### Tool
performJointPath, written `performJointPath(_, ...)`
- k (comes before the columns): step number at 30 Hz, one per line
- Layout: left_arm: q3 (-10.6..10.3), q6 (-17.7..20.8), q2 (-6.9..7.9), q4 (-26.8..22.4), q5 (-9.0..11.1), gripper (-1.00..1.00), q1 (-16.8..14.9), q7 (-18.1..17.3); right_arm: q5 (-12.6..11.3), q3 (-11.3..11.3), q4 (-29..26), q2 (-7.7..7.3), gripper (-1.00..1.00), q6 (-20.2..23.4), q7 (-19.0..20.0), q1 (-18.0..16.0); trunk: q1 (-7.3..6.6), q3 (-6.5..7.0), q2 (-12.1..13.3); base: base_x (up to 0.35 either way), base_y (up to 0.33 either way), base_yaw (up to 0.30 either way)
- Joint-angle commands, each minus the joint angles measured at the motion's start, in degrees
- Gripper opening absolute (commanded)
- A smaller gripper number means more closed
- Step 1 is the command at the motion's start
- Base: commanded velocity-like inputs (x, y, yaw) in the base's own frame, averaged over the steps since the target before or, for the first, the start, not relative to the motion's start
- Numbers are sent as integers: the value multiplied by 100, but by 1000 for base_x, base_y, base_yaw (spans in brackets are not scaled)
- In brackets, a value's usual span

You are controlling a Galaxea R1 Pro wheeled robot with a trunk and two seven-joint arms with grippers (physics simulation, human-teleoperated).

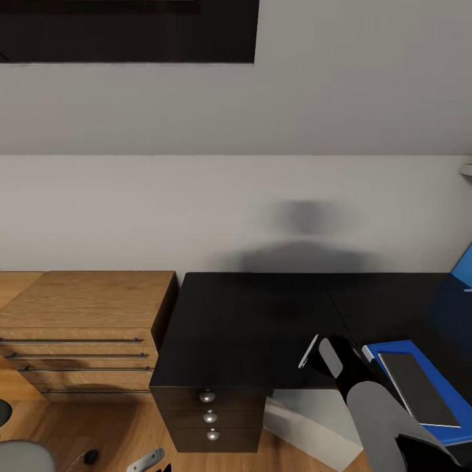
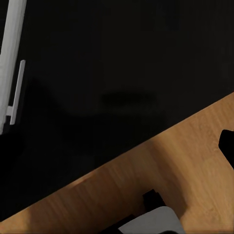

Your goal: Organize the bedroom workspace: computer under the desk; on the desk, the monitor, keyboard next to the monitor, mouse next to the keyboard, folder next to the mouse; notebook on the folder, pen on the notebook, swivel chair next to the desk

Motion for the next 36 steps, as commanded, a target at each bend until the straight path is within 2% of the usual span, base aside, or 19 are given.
performJointPath(1,9,-12,-3,0,47,100,-3,-1,-60,-16,-10,7,100,2,-48,-3,1,-8,-6,0,0,0)
performJointPath(13,12,-12,-3,0,47,100,-3,-5,-59,-11,-13,19,100,-12,55,-3,1,-8,-6,0,58,0)
performJointPath(25,18,-12,-3,0,47,100,-3,-7,-59,-29,-34,-5,100,-29,450,-3,1,-8,-6,0,74,0)
performJointPath(36,18,-12,-3,0,45,100,-3,-5,-64,-61,-464,-1,100,-26,523,-3,1,-8,-6,0,5,0)
